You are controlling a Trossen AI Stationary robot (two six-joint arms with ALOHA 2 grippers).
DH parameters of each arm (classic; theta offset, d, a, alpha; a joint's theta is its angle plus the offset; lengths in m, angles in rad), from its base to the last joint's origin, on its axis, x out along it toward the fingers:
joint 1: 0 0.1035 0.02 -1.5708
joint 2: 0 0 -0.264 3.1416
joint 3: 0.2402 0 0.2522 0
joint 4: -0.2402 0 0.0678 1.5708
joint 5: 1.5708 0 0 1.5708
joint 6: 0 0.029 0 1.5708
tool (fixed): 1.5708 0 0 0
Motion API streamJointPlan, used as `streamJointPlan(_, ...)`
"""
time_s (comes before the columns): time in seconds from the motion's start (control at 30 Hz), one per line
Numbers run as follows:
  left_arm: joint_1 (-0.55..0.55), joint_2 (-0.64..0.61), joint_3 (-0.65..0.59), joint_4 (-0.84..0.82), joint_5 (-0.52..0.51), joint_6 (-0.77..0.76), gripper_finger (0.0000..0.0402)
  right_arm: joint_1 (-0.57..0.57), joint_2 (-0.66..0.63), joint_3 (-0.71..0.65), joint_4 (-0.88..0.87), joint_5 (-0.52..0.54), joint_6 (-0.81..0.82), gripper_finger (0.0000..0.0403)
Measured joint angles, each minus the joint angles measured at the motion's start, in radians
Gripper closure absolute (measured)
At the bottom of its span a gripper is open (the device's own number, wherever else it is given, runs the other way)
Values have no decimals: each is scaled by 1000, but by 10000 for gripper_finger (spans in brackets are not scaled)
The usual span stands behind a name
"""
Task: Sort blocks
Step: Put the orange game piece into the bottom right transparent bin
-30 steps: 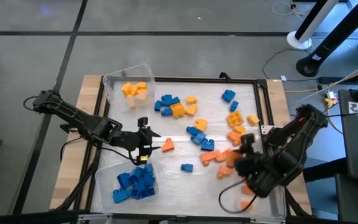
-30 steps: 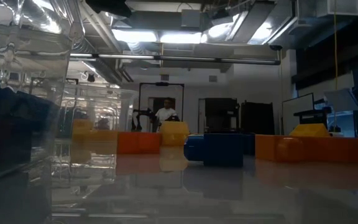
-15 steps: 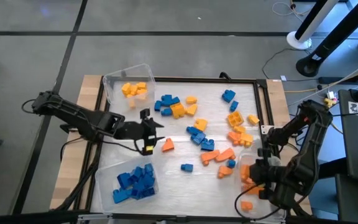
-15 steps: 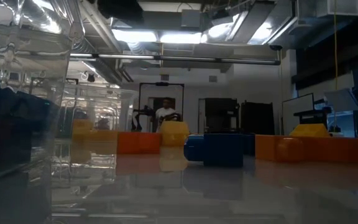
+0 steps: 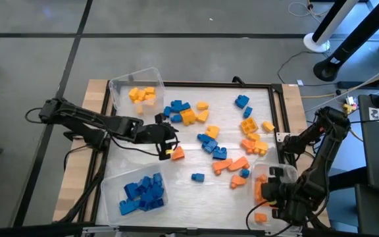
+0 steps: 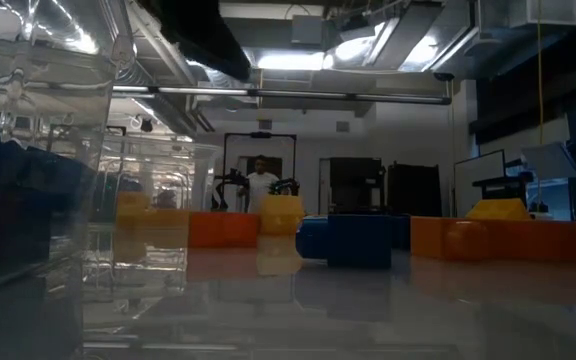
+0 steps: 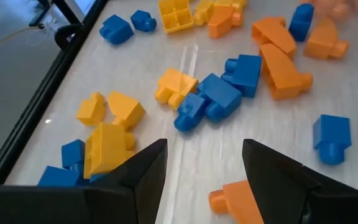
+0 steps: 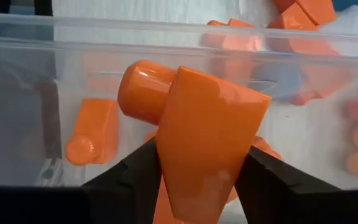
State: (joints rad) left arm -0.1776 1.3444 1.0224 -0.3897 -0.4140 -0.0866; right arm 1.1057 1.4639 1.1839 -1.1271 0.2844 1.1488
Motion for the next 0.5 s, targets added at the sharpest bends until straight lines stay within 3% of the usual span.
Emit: streamJointPlan(0.5, 23, 21, 0, 27, 28, 26, 204, -2, 0, -1, 11, 6, -1, 212)
